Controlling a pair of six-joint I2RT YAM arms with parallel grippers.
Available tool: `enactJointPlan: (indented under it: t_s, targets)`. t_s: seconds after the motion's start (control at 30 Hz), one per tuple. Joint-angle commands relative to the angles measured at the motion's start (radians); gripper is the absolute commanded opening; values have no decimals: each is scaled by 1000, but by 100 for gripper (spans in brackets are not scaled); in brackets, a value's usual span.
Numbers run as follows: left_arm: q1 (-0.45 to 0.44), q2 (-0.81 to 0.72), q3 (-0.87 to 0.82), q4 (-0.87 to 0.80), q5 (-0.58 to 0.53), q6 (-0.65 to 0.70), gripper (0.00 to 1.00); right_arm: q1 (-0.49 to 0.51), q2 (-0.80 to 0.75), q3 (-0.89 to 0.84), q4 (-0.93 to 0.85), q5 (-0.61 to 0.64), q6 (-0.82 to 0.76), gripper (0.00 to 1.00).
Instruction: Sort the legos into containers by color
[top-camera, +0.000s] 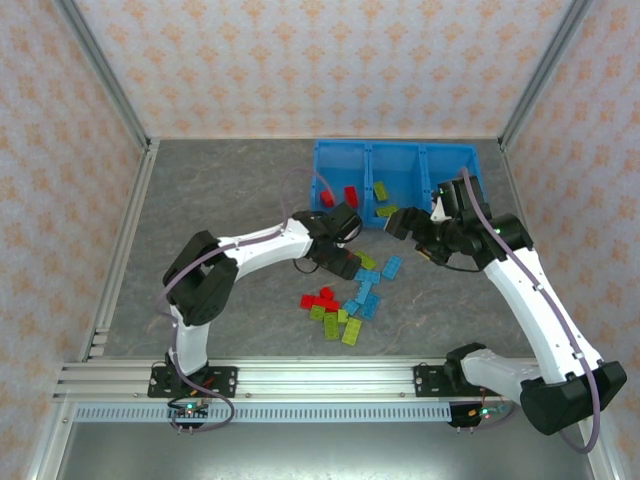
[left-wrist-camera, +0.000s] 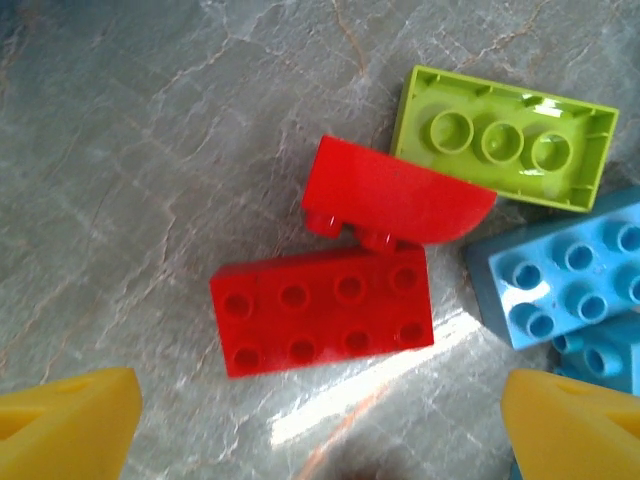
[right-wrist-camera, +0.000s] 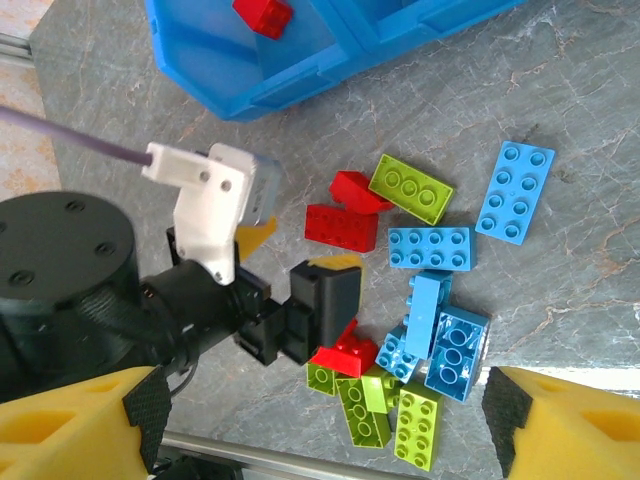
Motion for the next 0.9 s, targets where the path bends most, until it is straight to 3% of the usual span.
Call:
enactJointPlan:
  t_s: [0.0,0.33,0.53,0.73,0.87]
  targets:
    - [-2,44,37,-4,17,25,92,5,-20,-4,-18,25,-6,84]
    - [-2,122,48,6,10,12,67,6,-21,2,-32,25,-6,84]
    - [3,51,-4,64,49,-33,54,6,-21,4,-39,-8,-14,84]
    - [41,-144,84,-6,-24,-14,52,15,-27,21,-58,-30,-23,84]
    - [111,-132,238,-43,-53,23,53,18,-32,19,-39,-9,-8,84]
